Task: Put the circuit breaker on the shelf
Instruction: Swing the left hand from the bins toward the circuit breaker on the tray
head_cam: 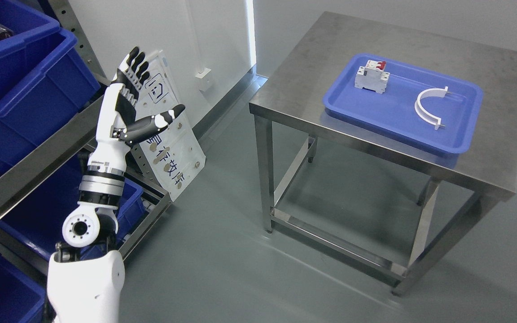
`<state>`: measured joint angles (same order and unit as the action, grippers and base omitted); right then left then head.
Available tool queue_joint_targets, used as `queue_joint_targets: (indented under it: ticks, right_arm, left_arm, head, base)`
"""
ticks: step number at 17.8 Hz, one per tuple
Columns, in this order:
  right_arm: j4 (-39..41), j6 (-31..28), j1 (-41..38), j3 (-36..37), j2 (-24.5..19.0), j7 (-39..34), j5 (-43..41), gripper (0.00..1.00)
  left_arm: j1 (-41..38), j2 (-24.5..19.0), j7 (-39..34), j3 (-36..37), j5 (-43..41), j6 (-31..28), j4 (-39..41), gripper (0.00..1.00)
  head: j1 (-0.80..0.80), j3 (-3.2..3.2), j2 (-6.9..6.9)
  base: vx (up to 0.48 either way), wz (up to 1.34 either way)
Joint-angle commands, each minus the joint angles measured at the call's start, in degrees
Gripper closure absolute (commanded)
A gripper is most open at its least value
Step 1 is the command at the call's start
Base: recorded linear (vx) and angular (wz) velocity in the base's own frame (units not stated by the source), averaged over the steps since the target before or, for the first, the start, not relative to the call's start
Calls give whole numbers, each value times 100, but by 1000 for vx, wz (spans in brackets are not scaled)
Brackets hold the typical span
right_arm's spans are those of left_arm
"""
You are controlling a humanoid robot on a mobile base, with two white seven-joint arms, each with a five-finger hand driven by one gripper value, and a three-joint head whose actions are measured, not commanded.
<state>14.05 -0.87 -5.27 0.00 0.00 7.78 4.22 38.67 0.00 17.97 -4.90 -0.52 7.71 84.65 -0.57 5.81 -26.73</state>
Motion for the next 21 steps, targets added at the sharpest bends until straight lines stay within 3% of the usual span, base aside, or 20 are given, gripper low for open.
queue_joint_targets:
  ticks: [1, 9, 15, 21]
  right_arm:
    - [1, -361, -1, -114, 100, 5, 0, 0]
    - [1, -361, -1, -114, 100, 5, 0, 0]
    - [1, -361, -1, -114, 100, 5, 0, 0]
    - [1, -361, -1, -114, 100, 5, 0, 0]
  left_arm:
    - [905, -100, 215, 1786, -816, -322, -422, 0]
    - [1774, -100, 163, 2563, -1134, -358, -1582, 0]
    - [2022, -100, 163, 3205, -1248, -366, -1785, 0]
    - [1690, -100, 503, 2679, -2074, -419, -2243, 7]
  head:
    - [0, 0, 0]
    - [0, 0, 0]
    - [0, 0, 0]
    - [0, 0, 0]
  base:
    - [83, 116]
    - [89, -83]
    - [193, -343]
    - [247, -377]
